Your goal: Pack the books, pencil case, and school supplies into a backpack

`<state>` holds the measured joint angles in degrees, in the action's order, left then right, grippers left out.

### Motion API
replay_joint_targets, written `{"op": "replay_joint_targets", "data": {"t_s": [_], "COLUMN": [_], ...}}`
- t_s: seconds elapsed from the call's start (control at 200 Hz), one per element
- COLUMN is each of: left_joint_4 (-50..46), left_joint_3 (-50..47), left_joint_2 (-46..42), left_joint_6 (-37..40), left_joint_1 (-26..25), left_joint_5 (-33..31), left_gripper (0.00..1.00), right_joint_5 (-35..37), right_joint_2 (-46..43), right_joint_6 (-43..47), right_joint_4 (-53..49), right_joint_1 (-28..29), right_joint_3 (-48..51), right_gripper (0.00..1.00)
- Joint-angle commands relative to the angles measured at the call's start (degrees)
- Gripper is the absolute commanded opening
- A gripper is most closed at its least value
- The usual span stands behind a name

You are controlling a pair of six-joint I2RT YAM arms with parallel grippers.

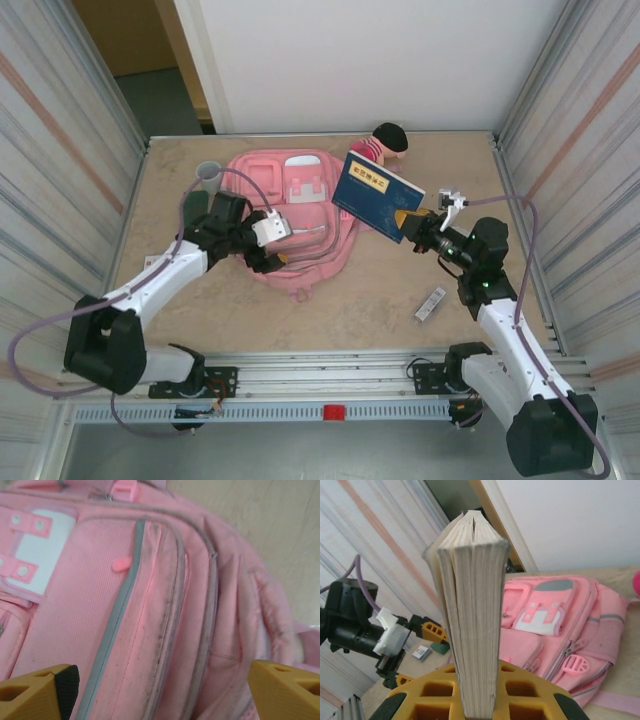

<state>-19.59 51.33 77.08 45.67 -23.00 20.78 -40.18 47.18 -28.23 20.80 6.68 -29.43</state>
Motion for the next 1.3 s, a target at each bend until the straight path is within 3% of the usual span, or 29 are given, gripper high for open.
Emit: {"op": "replay_joint_targets", "data": {"t_s": [0.0,0.441,0.556,0.692,0.817,0.932,0.992,1.132,1.293], "left_joint_4": [-1.15,3.91,5.60,8.96,10.21,9.41,8.14,3.80,-0.85], "left_joint_3": [4.07,7.19,7.54,7.46,6.91,6.19,5.87,6.69,11.02], "left_joint_2": [3.56,15.58,17.60,19.47,18.80,15.23,12.12,5.81,1.74], "left_joint_6": [5.79,7.13,7.93,8.12,7.63,4.31,1.27,-8.85,-24.15], "left_joint_1": [-0.48,-1.77,-2.01,-2.40,-2.79,-3.89,-5.18,-9.19,-10.22], "left_joint_5": [-1.69,-6.85,-9.11,-12.29,-12.33,-10.72,-9.60,-8.70,-5.11], "left_gripper": [0.89,0.90,0.85,0.72,0.49,0.14,0.03,0.00,0.00], "right_joint_5": [1.29,1.75,1.69,1.85,2.62,4.13,5.77,13.79,23.32], "right_joint_2": [-2.67,-5.54,-6.02,-6.48,-7.23,-8.05,-8.50,-10.17,-12.64], "right_joint_6": [2.41,2.60,2.41,1.95,1.58,1.25,0.66,-3.40,-4.61], "right_joint_4": [-1.77,-3.22,-3.22,-2.73,-2.82,-4.32,-6.00,-12.61,-26.59], "right_joint_1": [-0.11,-0.09,-0.08,-0.08,-0.08,-0.08,-0.04,-0.21,-0.41], "right_joint_3": [-0.10,2.40,3.01,3.91,4.64,5.08,5.16,4.81,-0.10], "right_gripper": [0.00,0.00,0.00,0.00,0.00,0.00,0.00,0.00,0.00]}}
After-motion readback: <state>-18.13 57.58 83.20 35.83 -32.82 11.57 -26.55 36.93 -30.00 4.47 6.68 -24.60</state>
